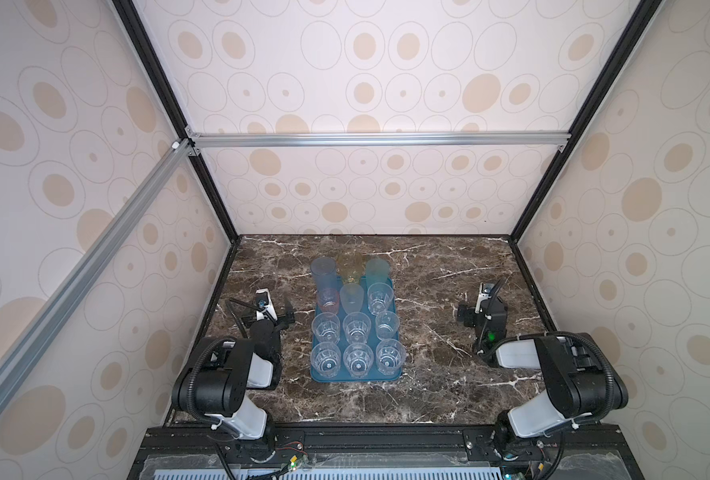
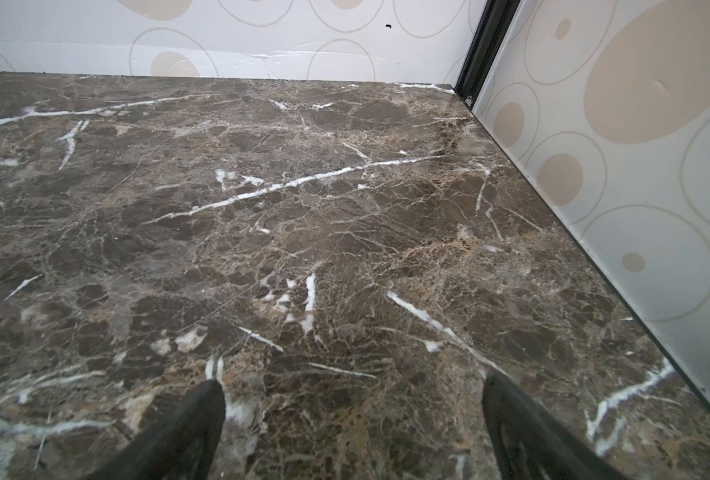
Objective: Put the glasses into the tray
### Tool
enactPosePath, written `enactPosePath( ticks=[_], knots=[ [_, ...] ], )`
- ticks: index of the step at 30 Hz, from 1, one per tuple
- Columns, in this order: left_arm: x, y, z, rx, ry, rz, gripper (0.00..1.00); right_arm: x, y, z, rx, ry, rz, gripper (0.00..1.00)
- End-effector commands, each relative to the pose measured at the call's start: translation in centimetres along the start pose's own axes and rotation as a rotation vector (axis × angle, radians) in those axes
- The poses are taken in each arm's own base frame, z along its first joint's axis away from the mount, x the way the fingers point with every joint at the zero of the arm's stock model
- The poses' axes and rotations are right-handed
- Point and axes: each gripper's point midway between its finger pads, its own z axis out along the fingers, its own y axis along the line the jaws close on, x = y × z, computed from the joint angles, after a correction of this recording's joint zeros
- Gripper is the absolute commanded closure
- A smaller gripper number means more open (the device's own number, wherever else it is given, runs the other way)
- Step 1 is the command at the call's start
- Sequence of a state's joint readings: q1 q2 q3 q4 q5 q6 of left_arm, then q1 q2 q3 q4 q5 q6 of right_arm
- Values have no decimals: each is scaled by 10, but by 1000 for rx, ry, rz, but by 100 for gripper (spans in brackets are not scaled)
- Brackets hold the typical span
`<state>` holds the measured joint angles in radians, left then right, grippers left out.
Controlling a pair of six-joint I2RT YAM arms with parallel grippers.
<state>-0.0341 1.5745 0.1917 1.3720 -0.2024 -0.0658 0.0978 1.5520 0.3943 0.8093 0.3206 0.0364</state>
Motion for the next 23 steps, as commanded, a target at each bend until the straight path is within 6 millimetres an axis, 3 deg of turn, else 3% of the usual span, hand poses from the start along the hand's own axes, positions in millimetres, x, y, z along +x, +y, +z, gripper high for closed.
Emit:
enactPosePath(
  ticks=[1,23],
  knots=[
    [-8,-1,4,5,-25,14,1,-15,-1,0,2,-46,3,0],
    [-12,-10,-4,36,-57,40,1,-15,-2,0,4,-46,5,0]
  ],
)
